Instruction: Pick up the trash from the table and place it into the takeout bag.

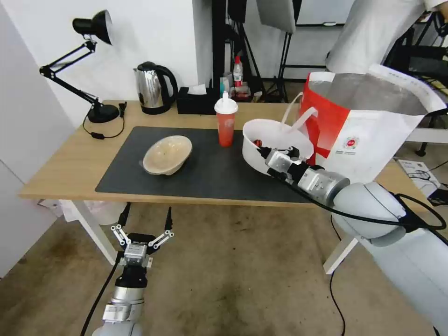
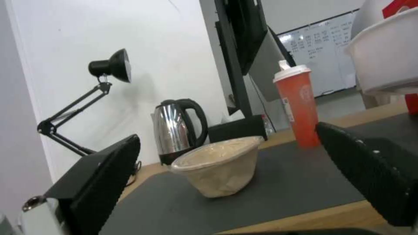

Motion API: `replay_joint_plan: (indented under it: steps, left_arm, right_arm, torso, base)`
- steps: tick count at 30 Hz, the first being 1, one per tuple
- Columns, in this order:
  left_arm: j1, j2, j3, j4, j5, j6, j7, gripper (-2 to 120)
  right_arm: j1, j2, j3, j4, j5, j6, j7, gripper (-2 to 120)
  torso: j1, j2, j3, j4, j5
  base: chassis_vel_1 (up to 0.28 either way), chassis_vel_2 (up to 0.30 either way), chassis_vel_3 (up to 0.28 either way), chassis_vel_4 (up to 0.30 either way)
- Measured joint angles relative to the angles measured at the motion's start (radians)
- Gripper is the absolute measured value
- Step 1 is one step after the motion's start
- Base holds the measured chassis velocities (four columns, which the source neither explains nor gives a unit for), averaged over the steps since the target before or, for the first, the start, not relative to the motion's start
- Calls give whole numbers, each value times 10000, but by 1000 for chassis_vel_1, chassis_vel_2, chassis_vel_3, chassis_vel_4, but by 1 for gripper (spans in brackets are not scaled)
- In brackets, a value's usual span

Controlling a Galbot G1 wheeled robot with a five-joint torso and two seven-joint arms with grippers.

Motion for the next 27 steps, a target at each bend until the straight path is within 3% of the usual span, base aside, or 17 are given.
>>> replay_joint_plan:
  steps: [27]
  left_arm:
    - [-71,-3,-20,48,-9,-8,0,100]
  right_arm:
    - [285,107,-346,63,-187,215,39,0]
  torso:
    - [-2,0,0,0,0]
  base:
    - [0,0,0,0]
